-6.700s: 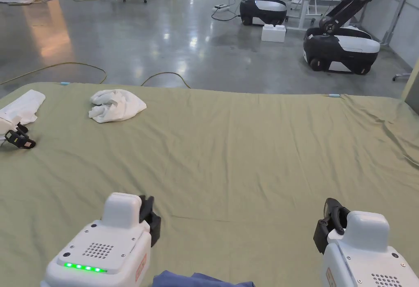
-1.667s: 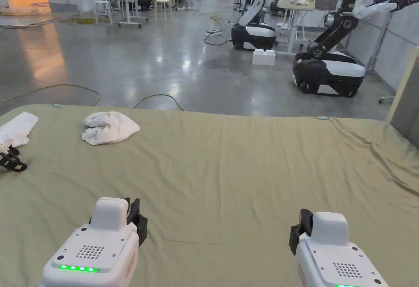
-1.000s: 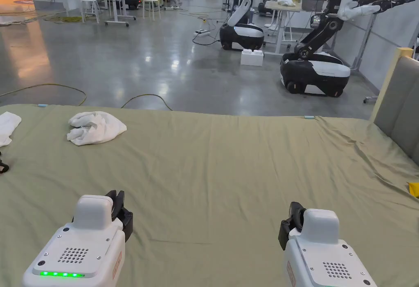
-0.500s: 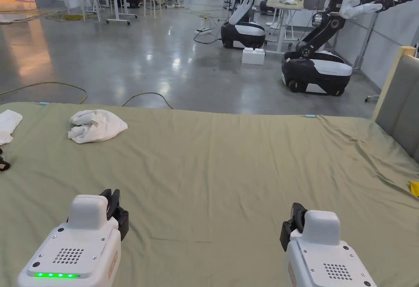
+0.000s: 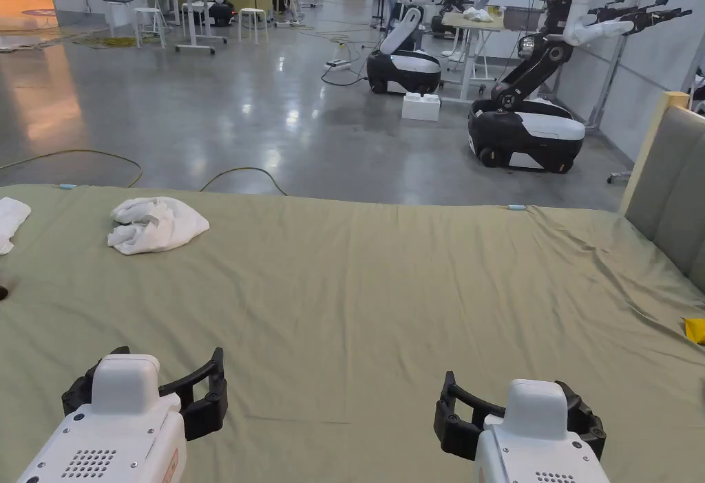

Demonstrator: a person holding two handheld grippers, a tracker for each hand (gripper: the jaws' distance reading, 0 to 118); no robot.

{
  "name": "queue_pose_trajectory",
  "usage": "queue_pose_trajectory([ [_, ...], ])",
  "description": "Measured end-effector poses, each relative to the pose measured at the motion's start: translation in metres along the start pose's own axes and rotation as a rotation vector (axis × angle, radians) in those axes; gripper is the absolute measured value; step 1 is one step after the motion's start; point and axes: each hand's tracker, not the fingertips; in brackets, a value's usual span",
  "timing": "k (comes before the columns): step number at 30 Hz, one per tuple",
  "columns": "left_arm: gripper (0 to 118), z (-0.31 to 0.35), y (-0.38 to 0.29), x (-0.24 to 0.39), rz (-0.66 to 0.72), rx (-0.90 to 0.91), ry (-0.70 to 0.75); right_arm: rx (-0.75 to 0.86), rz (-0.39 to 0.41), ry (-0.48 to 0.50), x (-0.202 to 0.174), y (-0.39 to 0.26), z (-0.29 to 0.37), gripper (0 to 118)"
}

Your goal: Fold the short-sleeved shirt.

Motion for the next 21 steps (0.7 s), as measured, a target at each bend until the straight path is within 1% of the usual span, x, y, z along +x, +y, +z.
queue_pose_trajectory([
  [4,100,0.002,0.0,0.003,-0.039,0.022,0.024,0.006,0.006,-0.002,0.001,0.003,-0.002,116],
  [8,100,0.004,0.002,0.004,-0.05,0.045,0.013,0.03,-0.008,0.031,0.002,0.005,-0.003,116],
  [12,100,0.004,0.006,0.007,-0.071,0.069,0.025,0.037,0.042,0.031,-0.003,0.008,-0.004,118],
  [14,100,0.004,0.009,0.007,-0.071,0.066,0.023,0.042,0.044,0.057,-0.003,0.008,-0.004,118],
  [16,100,0.002,0.01,0.004,-0.05,0.047,-0.001,0.039,0.021,0.088,-0.003,0.011,-0.003,118],
  [19,100,-0.001,0.01,0.001,-0.03,0.026,-0.001,0.005,0.001,0.078,-0.005,0.014,-0.008,118],
  [21,100,-0.001,0.009,-0.001,-0.021,0.017,0.005,-0.019,-0.028,0.069,-0.005,0.017,-0.011,118],
])
